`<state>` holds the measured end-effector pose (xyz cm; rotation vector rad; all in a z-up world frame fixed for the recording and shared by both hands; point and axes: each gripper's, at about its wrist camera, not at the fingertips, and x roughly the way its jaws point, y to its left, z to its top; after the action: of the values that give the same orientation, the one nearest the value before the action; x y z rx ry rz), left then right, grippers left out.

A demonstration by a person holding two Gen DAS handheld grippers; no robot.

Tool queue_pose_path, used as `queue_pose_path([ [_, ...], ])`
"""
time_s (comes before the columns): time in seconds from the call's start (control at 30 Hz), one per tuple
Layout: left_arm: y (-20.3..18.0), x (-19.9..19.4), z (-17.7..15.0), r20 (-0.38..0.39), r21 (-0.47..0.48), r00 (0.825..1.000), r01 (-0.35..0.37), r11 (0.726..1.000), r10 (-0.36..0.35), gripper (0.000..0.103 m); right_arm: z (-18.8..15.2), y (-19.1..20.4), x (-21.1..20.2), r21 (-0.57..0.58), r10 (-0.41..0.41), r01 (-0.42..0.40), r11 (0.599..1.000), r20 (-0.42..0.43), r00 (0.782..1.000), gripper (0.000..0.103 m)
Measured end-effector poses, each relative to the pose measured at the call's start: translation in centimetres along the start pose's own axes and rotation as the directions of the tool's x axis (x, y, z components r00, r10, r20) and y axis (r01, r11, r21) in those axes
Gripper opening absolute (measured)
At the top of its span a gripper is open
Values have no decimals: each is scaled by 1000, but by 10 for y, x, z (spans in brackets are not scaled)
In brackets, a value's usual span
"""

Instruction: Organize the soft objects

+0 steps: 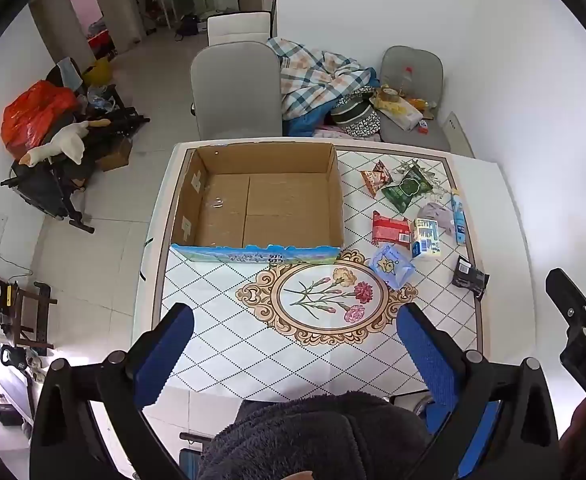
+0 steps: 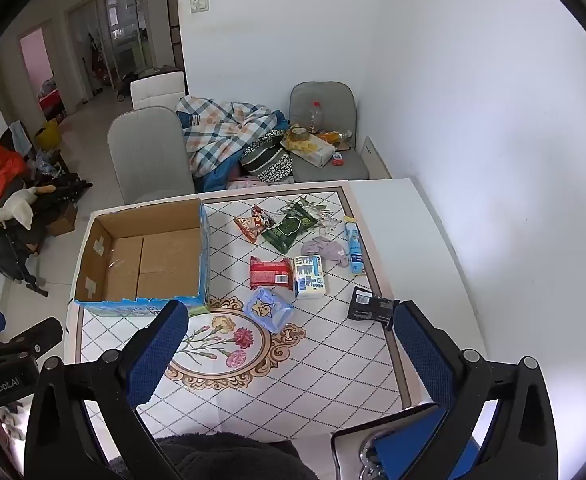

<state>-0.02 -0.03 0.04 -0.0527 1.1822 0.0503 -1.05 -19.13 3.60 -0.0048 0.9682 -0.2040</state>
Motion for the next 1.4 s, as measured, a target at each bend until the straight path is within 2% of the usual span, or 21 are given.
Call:
queue_pose_path([
  [0.1, 0, -2, 0, 4, 1, 1000, -1, 1000, 1, 103, -3, -3, -1, 8, 6, -6, 1000, -8, 1000, 103],
  [0.13, -1, -3, -1, 8, 3, 1000, -2, 1000, 1, 103, -10, -8, -4, 11, 21, -21, 1000, 19, 1000, 103],
  [0.2, -2, -5, -2, 14, 5, 1000, -4, 1000, 4, 103, -6, -5, 1, -5, 11, -11, 1000, -11, 1000, 103],
  [0.47, 3, -6, -9, 13, 11, 1000, -1, 1000, 1, 103, -5, -2, 1, -2, 5, -5, 1000, 4, 1000, 103],
  [0.83, -4, -8, 4, 12, 10, 1000, -10, 1000, 10, 103, -2, 3, -12, -13, 8, -8, 1000, 21, 1000, 103],
  [1.4, -2, -12, 1, 47, 19, 999, -18, 1000, 17, 103, -1, 6, -15, -27, 21, -20, 999, 44, 999, 103],
])
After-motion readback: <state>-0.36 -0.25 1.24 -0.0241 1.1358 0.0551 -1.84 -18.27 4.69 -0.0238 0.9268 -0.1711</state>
